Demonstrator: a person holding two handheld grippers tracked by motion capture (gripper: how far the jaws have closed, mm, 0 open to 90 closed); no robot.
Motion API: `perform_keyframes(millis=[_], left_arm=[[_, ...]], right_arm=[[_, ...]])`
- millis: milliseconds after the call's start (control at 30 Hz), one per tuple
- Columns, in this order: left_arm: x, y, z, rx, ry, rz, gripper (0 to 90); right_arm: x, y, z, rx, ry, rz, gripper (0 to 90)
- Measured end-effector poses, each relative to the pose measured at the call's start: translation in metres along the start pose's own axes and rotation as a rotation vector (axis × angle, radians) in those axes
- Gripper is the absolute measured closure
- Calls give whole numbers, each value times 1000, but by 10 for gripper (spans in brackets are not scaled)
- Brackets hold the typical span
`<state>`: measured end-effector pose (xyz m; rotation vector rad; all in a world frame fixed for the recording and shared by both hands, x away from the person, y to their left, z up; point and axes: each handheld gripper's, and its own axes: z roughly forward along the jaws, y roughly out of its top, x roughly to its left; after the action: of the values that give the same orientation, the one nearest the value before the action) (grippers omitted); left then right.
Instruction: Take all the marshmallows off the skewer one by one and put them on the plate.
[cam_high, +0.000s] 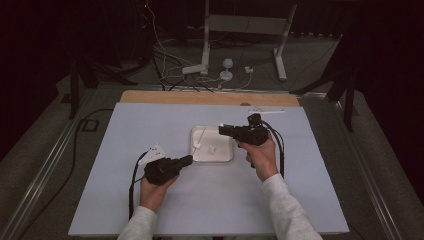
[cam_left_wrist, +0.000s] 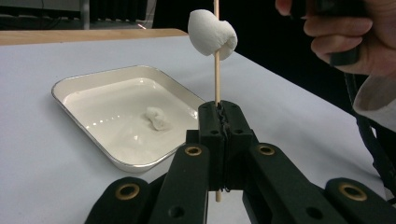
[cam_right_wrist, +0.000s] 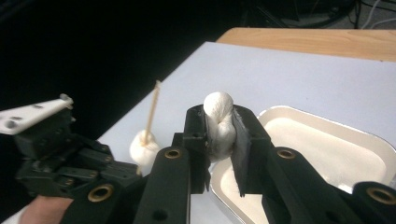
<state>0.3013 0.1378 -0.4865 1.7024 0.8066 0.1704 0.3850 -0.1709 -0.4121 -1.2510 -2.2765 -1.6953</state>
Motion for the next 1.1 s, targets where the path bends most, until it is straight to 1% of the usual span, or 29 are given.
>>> perform_keyframes(millis=[33,100,133,167,233,367,433,467,500,533,567,600,700,867,900,967,1000,1033,1067,1100], left_arm=[[0,0,0,-1,0,-1,900],[0,0,0,-2,-1,-3,900],[0,0,0,-2,-1,-3,900],[0,0,0,-2,-2,-3,900],[0,0,0,-3,-2,-4,900],[0,0,0,-5,-1,-6,900],[0,0,0,-5,0,-5,900],[0,0,0,-5,0,-6,900],[0,0,0,-5,-1,-7,900],[0,0,0,-5,0,-8,900],[0,0,0,-4,-1,-8,900],[0,0,0,-4,-1,-8,900],[0,0,0,-3,-1,-9,900],[0,0,1,-3,-4,-10,900],[0,0,1,-2,-3,-10,900],[0,0,1,-2,-5,-10,900],[0,0,1,-2,-4,-10,900],[0,0,1,-1,-4,-11,900],[0,0,1,-1,-4,-11,900],[0,0,1,-1,-3,-11,900]], right_arm=[[0,0,0,0,0,0,775],[-1,-3,4,10,-21,-6,774],[-1,-3,4,10,-21,-6,774],[-2,-4,6,17,-34,-10,773],[-2,-5,7,18,-39,-11,772],[-5,-10,13,44,-79,-23,771],[-6,-11,15,48,-84,-23,770],[-7,-13,17,58,-101,-26,769],[-7,-13,17,58,-101,-26,769],[-9,-16,20,68,-116,-29,768],[-9,-16,20,68,-116,-29,768],[-10,-18,22,81,-133,-34,766],[-12,-22,27,103,-156,-44,764],[-17,-30,34,138,-183,-32,752],[-18,-32,36,148,-192,-31,728],[-20,-34,38,161,-214,-25,635],[-20,-34,38,161,-214,-25,635],[-21,-35,39,174,-227,-23,515],[-22,-36,40,180,-234,-26,471],[-22,-36,40,180,-234,-26,471]])
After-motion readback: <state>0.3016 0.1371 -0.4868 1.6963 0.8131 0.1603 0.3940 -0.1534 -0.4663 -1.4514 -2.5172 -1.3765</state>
